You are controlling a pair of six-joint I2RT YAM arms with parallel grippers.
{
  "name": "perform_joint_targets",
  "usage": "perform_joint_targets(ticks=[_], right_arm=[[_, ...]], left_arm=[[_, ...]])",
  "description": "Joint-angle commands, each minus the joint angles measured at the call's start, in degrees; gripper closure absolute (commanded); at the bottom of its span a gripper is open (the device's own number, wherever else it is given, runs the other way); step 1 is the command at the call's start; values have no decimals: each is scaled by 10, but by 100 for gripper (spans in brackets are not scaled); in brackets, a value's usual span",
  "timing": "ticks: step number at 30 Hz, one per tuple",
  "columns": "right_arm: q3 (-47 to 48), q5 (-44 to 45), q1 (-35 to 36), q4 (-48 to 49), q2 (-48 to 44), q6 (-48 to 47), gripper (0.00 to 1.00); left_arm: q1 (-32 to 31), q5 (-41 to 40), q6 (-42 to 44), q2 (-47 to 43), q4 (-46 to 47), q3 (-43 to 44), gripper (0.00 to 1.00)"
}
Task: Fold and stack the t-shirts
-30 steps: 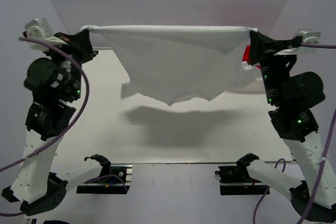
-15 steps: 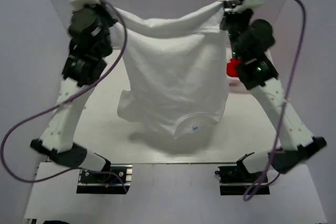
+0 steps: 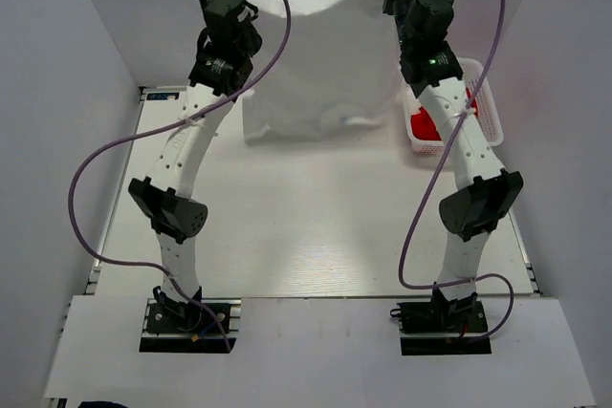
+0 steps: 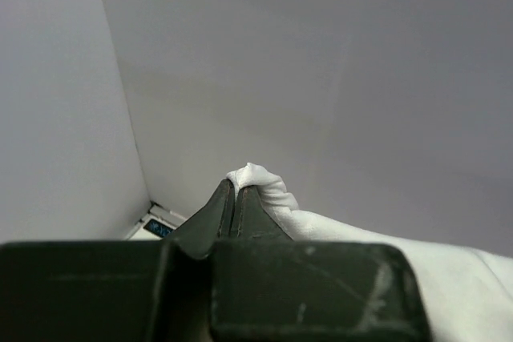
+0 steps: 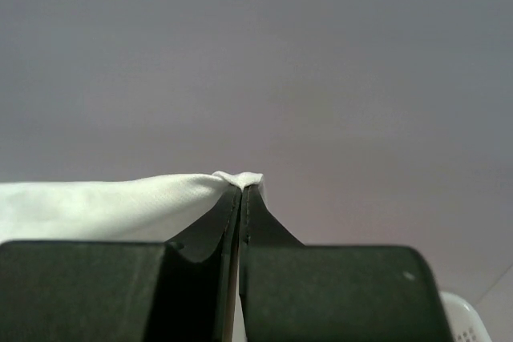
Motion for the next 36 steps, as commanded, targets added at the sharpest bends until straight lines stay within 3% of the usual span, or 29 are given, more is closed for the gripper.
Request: perform_joint_targets(ticks=[1,3,5,6,8,9,11,12,14,16,17,20,24,25,26,29,30,31,32,36], right_arm=[[-28,-70,-11,80,-87,29,100],[-49,-79,-16,74,-119,32,100],[-116,-113,-22,69,-150,30,100],[-149,-116,-24,65,-155,31,100],[-204,-149,-23,43,-176,23,100],[-252,-153,-22,41,-182,22,100],[-348,-151,-20,26,-197,25,100],[-366,-138,-19,24,-206,30,100],[-414,-123,-22,-49,-204,57,100],[-446,-116,-21,-85,-216,81,100],[-507,-108,-19,-110,-221,103,100],[-554,-132,-23,-210,-212,167,100],[-632,-200,-20,-260,-190,205,98],[-642,-205,-21,-263,-178,206,73],[-652,-209,-22,-265,-174,206,52],[-670,-185,-19,-293,-166,207,30],[-669,-166,-19,-299,-169,209,28],[-666,-152,-19,-302,-187,210,20],[-659,-149,-19,-303,-192,212,10],[-645,-168,-17,-269,-231,207,10]], left_arm=[[4,-20,45,-115,75,19,100],[-3,-37,45,-155,75,-37,100],[-8,-50,23,-232,83,-173,100],[-8,-65,-8,-257,83,-265,100],[-8,-84,-93,-319,28,-335,100],[-8,-84,-200,-339,-60,-399,100],[-8,-51,-316,-379,-149,-470,100],[-8,-11,-360,-420,-193,-546,100],[-8,53,-490,-456,-235,-656,100],[-8,84,-565,-491,-276,-725,100],[-8,126,-604,-492,-308,-770,100],[-8,206,-645,-477,-373,-841,100],[-13,346,-664,-430,-413,-912,100],[-13,369,-648,-420,-418,-919,96],[-18,396,-648,-412,-430,-919,67],[-24,402,-640,-405,-481,-894,31],[-30,402,-639,-413,-481,-886,10],[-30,411,-629,-432,-481,-870,0],[-30,419,-593,-441,-464,-861,0],[-30,405,-536,-442,-374,-822,0]])
